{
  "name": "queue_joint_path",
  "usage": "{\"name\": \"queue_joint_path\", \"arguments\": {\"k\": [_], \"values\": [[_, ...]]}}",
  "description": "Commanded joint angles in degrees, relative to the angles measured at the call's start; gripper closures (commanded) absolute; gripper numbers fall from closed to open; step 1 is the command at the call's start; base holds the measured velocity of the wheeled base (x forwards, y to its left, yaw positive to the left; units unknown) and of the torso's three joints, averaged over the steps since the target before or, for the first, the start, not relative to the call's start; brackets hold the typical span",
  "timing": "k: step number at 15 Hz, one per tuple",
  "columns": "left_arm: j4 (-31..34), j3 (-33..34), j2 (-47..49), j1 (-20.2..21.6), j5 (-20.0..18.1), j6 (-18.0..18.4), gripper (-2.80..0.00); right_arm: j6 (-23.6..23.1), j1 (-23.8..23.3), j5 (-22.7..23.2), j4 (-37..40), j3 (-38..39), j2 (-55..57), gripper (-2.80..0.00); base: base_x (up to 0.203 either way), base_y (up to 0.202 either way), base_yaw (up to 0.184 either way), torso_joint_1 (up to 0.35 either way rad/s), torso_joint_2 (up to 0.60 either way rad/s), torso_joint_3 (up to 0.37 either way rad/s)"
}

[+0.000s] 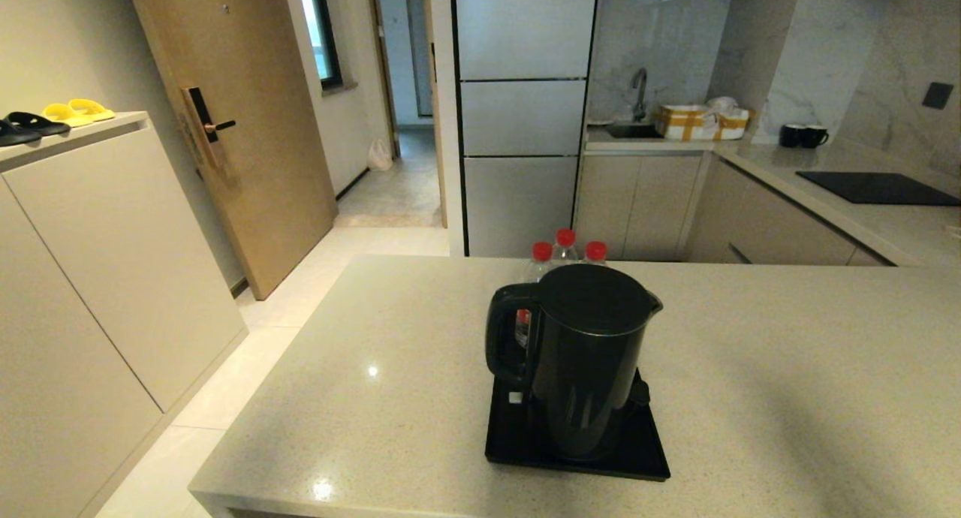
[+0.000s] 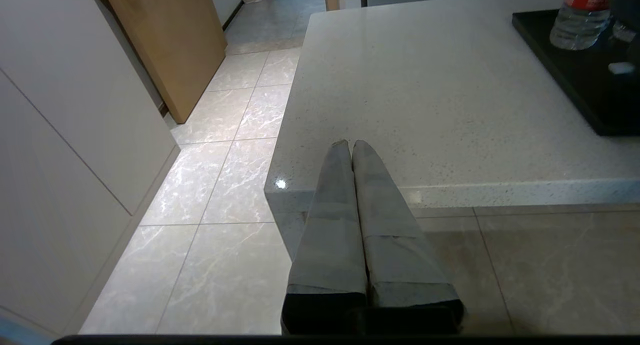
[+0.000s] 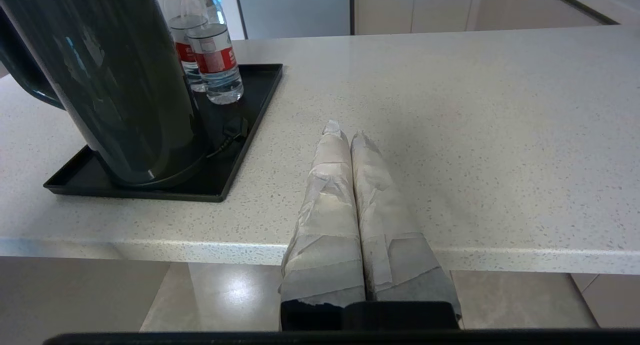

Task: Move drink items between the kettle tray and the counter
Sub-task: Pick up the kettle

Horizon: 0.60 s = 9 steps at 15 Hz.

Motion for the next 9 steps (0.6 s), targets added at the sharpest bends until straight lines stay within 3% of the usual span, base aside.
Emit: {"name": "queue_joint_path", "arguments": {"k": [1, 3, 6, 9], "values": [[1.08, -0.53, 0.22, 0.02, 0.10, 0.41, 0.00, 0.02, 0.01, 0.08, 0.02, 0.00, 0.06, 0.00, 0.000, 0.000, 0.000, 0.000, 0.00, 0.000], [4.03, -6.46, 3.30, -0.03, -0.46, 2.43, 0.00, 0.02, 0.01, -0.01, 0.02, 0.00, 0.06, 0.00, 0.000, 0.000, 0.000, 0.000, 0.00, 0.000], [6.80, -23.97, 20.86, -0.76, -4.63, -1.30, 0.00, 0.02, 0.01, -0.01, 0.02, 0.00, 0.03, 0.00, 0.000, 0.000, 0.000, 0.000, 0.00, 0.000], [7.25, -34.99, 45.25, -2.28, -17.95, -2.61, 0.00, 0.02, 0.01, -0.01, 0.02, 0.00, 0.06, 0.00, 0.000, 0.000, 0.000, 0.000, 0.00, 0.000]]}}
